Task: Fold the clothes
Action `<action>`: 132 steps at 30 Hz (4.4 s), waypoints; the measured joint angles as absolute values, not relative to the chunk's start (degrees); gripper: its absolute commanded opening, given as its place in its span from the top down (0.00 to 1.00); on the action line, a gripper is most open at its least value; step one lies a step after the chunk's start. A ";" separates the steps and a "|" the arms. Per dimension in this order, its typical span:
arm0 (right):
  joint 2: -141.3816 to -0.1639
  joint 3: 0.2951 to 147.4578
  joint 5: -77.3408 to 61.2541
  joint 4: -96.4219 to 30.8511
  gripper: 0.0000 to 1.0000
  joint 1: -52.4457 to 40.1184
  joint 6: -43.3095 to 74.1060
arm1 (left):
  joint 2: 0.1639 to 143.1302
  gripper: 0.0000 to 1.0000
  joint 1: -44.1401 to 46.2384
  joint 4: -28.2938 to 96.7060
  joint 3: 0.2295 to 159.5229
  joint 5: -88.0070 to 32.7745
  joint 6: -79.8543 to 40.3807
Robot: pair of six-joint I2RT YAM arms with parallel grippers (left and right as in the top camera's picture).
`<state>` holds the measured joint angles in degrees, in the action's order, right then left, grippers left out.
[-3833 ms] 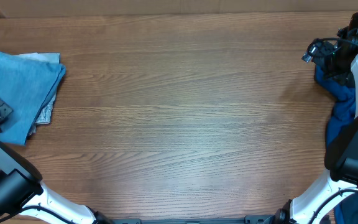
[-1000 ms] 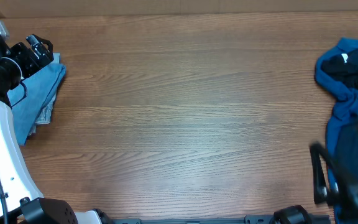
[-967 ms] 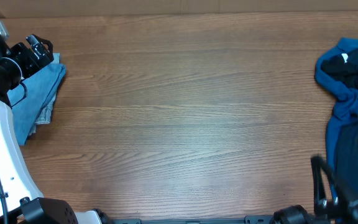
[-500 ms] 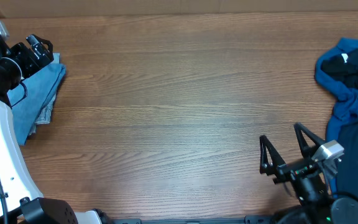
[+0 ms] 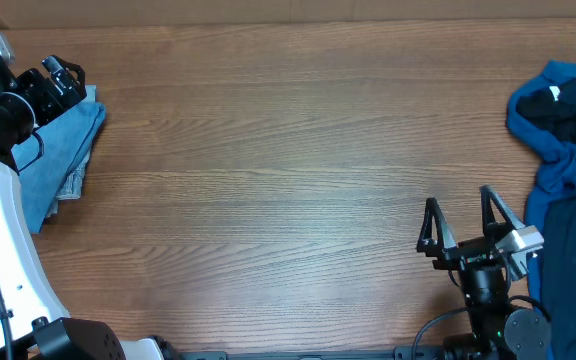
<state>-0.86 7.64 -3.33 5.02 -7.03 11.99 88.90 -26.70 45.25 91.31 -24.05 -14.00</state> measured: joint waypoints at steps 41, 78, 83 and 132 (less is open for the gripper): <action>-0.58 1.04 0.51 -4.82 0.00 -3.40 11.99 | 88.90 0.00 -26.70 45.25 91.31 -24.05 -14.00; -0.58 1.04 0.89 -5.10 0.00 -3.40 11.99 | 25.80 0.00 -9.41 4.84 12.64 -16.95 -16.60; -0.58 1.04 0.89 -5.10 0.00 -3.40 12.01 | 20.84 0.00 -6.28 4.21 9.37 -9.63 -16.60; -0.58 1.04 0.89 -5.13 0.00 -3.40 11.99 | 0.95 0.00 -3.33 4.25 0.71 -4.40 4.69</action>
<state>-0.58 1.04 0.89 -5.13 -3.40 11.99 0.95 -3.33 4.25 0.71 -4.40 4.69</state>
